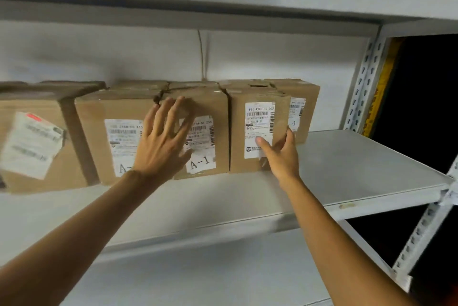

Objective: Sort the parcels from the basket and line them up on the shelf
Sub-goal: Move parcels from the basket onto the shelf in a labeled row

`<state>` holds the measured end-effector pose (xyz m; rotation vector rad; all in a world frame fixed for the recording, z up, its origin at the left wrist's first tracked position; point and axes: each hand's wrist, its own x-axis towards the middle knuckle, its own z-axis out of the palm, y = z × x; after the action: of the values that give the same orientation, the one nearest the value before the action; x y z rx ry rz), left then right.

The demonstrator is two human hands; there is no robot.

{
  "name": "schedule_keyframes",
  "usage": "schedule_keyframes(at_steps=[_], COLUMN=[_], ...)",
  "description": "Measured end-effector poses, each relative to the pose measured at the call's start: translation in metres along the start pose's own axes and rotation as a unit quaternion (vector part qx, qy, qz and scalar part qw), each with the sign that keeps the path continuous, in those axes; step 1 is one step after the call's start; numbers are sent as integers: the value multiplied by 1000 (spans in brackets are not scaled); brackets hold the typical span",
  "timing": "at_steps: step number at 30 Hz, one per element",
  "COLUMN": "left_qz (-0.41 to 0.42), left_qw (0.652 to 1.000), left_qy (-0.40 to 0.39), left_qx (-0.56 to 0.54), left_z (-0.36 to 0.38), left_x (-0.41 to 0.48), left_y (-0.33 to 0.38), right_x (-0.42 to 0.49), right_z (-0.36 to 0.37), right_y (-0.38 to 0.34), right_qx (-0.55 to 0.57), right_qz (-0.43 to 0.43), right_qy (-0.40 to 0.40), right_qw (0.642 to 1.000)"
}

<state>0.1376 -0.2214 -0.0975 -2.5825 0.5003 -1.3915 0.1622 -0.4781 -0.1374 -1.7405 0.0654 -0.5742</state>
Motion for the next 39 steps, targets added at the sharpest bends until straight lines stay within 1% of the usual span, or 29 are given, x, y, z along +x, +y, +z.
schedule_keyframes(at_steps=[5, 9, 12, 18, 20, 22, 23, 25, 27, 30, 31, 33, 34, 37, 39], left_qz=[-21, -9, -15, -60, -71, -73, -72, -65, -56, -39, -34, -35, -43, -79, -111], left_qw=[998, 998, 998, 994, 991, 987, 985, 980, 977, 975, 973, 966, 959, 927, 914], left_qy=[-48, -53, -54, -90, -114, -144, -156, -187, -205, -214, -220, -250, -273, -352, -370], left_qx=[21, 26, 25, 31, 27, 17, 11, -1, -17, -49, -54, -60, -66, -101, -128], left_z=[2, 8, 9, 9, 8, 4, 1, -7, -14, -23, -26, -33, -36, -52, -69], left_x=[-9, -7, -8, -21, -23, -23, -23, -22, -25, -35, -40, -53, -60, -80, -92], left_y=[-17, -18, -10, -7, -8, -8, -9, -9, -9, -11, -11, -10, -10, -16, -27], right_x=[-5, -6, -7, -12, -12, -11, -11, -15, -21, -36, -42, -57, -65, -89, -108], right_z=[25, 32, 30, 33, 35, 36, 36, 37, 38, 38, 38, 38, 36, 34, 38], right_y=[-5, -3, -2, 3, 3, 2, 3, 3, 1, -6, -8, -10, -13, -28, -43], right_qx=[-33, -31, -33, -26, -37, -73, -110, -170, -162, -115, -116, -151, -173, -206, -198], right_qz=[20, 11, -6, -3, -4, -13, -14, 3, 14, 10, 7, -9, -21, -32, -50], right_qy=[32, 39, 43, -37, -45, -25, -7, 17, 19, 19, 16, -5, -27, -129, -180], right_qw=[999, 999, 999, 999, 998, 997, 994, 985, 987, 993, 993, 989, 984, 970, 962])
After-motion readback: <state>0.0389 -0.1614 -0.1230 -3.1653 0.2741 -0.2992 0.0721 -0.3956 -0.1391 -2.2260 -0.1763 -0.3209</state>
